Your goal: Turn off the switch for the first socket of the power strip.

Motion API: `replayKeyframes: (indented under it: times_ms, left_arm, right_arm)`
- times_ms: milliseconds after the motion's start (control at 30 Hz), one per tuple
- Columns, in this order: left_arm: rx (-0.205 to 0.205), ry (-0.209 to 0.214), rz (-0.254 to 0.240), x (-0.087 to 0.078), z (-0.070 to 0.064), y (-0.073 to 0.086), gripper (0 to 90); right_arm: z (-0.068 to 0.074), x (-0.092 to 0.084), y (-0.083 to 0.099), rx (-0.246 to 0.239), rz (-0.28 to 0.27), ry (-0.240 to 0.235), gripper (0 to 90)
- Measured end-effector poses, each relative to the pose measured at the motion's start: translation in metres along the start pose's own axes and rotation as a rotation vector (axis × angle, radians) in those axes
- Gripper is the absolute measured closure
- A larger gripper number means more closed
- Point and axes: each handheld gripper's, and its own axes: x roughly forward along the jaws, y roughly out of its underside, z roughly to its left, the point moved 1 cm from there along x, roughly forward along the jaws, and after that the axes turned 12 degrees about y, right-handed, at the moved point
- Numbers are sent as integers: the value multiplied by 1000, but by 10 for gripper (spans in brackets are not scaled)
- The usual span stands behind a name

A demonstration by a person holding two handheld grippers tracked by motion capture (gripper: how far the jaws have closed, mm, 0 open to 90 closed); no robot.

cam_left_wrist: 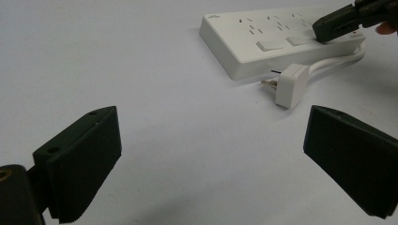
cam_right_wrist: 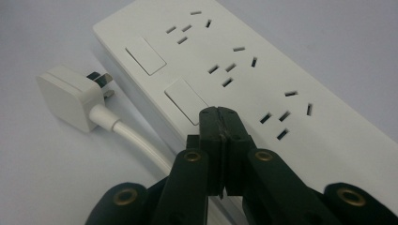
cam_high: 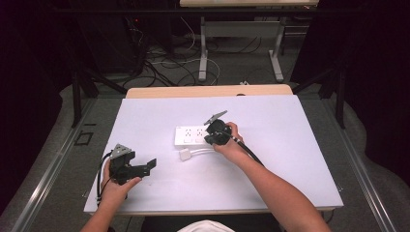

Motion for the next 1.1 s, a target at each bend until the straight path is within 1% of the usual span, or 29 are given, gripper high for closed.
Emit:
replayKeyframes:
  times_ms: [33,67,100,267,333,467,500,533,600,633,667,700,733,767,800,833,867,900,933,967,1000,1033,1067,1100]
  left_arm:
    - [0,0,0,0,0,0,41]
    - [0,0,0,0,0,0,42]
    - [0,0,0,0,0,0,42]
    - [2,-1,2,0,0,0,42]
    - [1,1,6,0,0,0,42]
    - [-1,-2,2,0,0,0,42]
    - [-1,-2,1,0,0,0,42]
    - [-1,-2,1,0,0,0,42]
    - [-2,-6,1,0,0,0,42]
    - [-4,-7,-1,-1,0,0,42]
    - [-5,-7,-2,-1,0,0,42]
    - [-6,-8,-2,-1,0,0,42]
    - [-6,-8,-2,-1,0,0,42]
    - [-5,-8,-1,-1,0,0,43]
    - [-2,-7,0,0,0,0,42]
    - [-2,-4,0,0,0,0,43]
    - [-1,-4,1,0,0,0,43]
    - [-1,-4,1,0,0,0,43]
    - [1,-2,1,1,0,0,42]
    - [2,1,13,0,0,0,43]
    - [2,1,12,0,0,-1,43]
    - [1,3,13,0,0,-1,43]
    - [1,3,14,0,0,-1,43]
    - [0,1,6,1,0,-1,43]
  right_arm:
    - [-1,0,0,4,2,-10,894]
    - [-2,2,-1,-11,-15,-16,891]
    - [-1,0,0,19,4,-10,891]
    - [-1,0,0,18,8,-17,883]
    - [-1,0,0,20,5,-12,880]
    - [-2,-1,0,20,11,-17,866]
    - [-2,0,0,19,4,-19,861]
    - [-3,-1,0,25,11,-17,859]
    - [-4,-1,0,16,8,-19,854]
    - [-4,-1,0,18,7,-19,854]
    - [-3,-2,0,38,17,-19,854]
    - [-3,-1,0,38,0,-17,854]
    - [-3,-3,0,47,13,-20,854]
    - [-4,-4,0,28,-3,-25,854]
    - [-4,-4,0,42,-7,-19,854]
    - [-5,-5,1,40,-10,-21,854]
    - [-7,-5,1,42,-42,-21,854]
    - [-8,-7,1,50,-28,-24,853]
    - [-9,-9,2,51,-26,-24,853]
    - [-10,-8,2,64,-57,-21,852]
    - [-11,-11,2,63,-34,-20,852]
    - [-12,-12,3,72,-43,-17,851]
    - [-13,-11,4,74,-87,-21,850]
    - [-14,-15,4,76,-66,-15,850]
